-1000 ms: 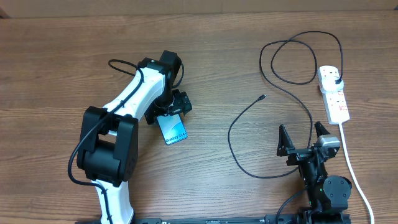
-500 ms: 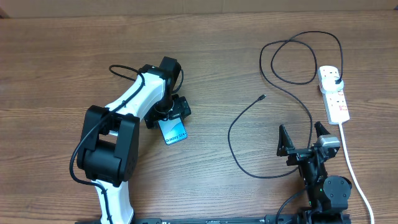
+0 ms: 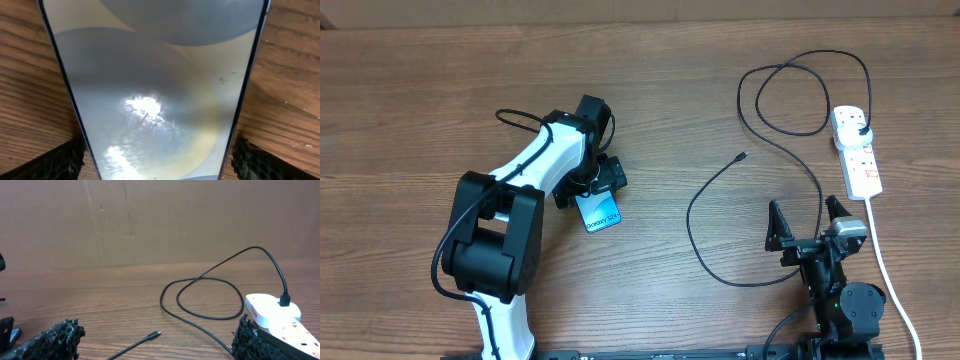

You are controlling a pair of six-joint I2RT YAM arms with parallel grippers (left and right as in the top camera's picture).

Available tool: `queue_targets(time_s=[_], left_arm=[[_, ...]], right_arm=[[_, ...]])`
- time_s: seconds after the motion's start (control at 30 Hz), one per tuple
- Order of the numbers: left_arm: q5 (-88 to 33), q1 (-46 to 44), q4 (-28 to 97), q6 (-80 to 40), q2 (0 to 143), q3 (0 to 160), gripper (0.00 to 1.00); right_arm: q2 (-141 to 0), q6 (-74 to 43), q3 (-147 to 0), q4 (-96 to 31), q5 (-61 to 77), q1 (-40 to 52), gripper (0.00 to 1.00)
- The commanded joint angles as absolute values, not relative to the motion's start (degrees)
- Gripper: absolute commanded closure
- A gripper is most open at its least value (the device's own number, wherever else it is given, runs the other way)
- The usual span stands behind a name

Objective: Plug charger to phone and switch on socket
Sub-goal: 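Close the left gripper on the phone's long edges and lift it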

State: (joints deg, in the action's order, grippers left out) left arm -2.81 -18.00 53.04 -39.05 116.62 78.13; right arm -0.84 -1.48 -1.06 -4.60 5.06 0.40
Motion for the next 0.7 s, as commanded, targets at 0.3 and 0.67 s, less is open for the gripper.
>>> queue_targets(time_s=[0.3, 0.67], left_arm=[[-3.6, -16.8, 52.2, -41.2, 117.9, 76.2, 0.03], [-3.6, -16.9, 52.1, -41.2, 117.9, 76.0, 0.11]], right_arm=[[-0.2, -1.4, -0.4, -4.4, 4.5, 0.6, 0.0], [-0.2, -1.4, -0.5, -4.4, 4.5, 0.6, 0.0]])
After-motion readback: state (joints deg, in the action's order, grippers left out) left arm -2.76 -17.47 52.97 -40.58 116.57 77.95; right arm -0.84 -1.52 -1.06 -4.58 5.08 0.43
